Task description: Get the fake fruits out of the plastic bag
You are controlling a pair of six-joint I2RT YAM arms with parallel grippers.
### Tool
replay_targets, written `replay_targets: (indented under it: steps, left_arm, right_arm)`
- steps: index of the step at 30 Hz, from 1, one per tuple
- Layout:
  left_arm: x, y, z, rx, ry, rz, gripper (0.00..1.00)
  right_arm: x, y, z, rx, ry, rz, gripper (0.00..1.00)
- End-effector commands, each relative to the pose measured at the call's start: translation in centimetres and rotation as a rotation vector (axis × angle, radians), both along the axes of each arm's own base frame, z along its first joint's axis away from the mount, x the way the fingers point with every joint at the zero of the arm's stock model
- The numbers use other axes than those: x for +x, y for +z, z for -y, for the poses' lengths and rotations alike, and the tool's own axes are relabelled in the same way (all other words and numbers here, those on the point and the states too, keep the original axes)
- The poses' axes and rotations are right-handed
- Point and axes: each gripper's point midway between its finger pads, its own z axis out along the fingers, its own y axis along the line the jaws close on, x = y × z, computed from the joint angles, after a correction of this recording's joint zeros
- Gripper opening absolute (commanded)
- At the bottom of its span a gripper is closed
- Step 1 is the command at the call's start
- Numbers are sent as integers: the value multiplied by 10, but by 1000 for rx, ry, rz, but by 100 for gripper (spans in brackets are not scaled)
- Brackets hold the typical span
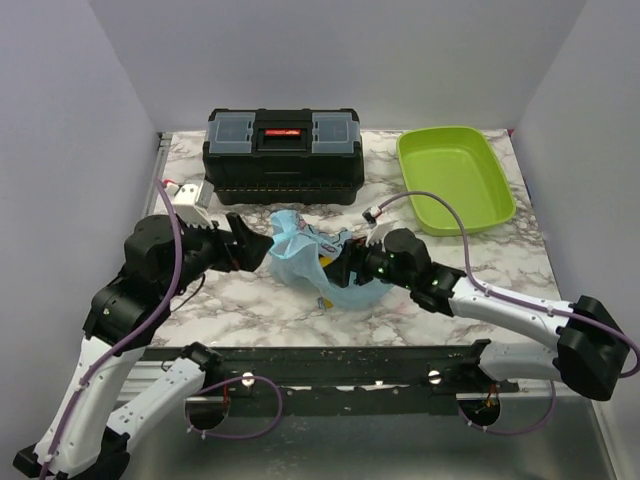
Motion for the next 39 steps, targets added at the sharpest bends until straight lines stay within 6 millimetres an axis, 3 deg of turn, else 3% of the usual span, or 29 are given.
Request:
replay_targets:
  steps: [1,5,8,12,17,21,23,25,27,32,39]
  left_arm:
    - [-30,-48,-1,-10,-38,-162,91]
    - [-56,-70,27,-148,-223,-182,93]
    - [-59,-89,39,-230,-250,-246,99]
    - [-39,-121,43,-223,-174,-342,99]
    - [-12,-140,50,-183,-126,-391,99]
    - [2,-156,52,-161,-84,-424,88]
    - [8,-168,47,-134,-35,-444,84]
    - [14,-172,47,-128,-23,-445,91]
    - [15,-174,49,-133,-24,-462,98]
    - [-3,-156,55,-174,-143,-370,97]
    - [-36,-113,28,-176,-173,-107,99]
  right_arm:
    - [-1,29,-33,114,57,64,74]
    - [-8,27,-58,136,108,54,74]
    - [-17,14,-76,130,132,27,73]
    - [-31,-10,-91,117,168,3,66]
    - [-37,-26,-88,91,183,-17,43]
    - [-45,-34,-88,80,206,-37,29]
    - [-48,-37,-88,83,215,-43,27]
    - [-51,-40,-91,76,229,-51,26]
    - [-55,-42,-96,79,256,-57,26]
    - [-47,-49,-90,31,211,-41,25]
    - [-29,-38,-77,11,105,18,26]
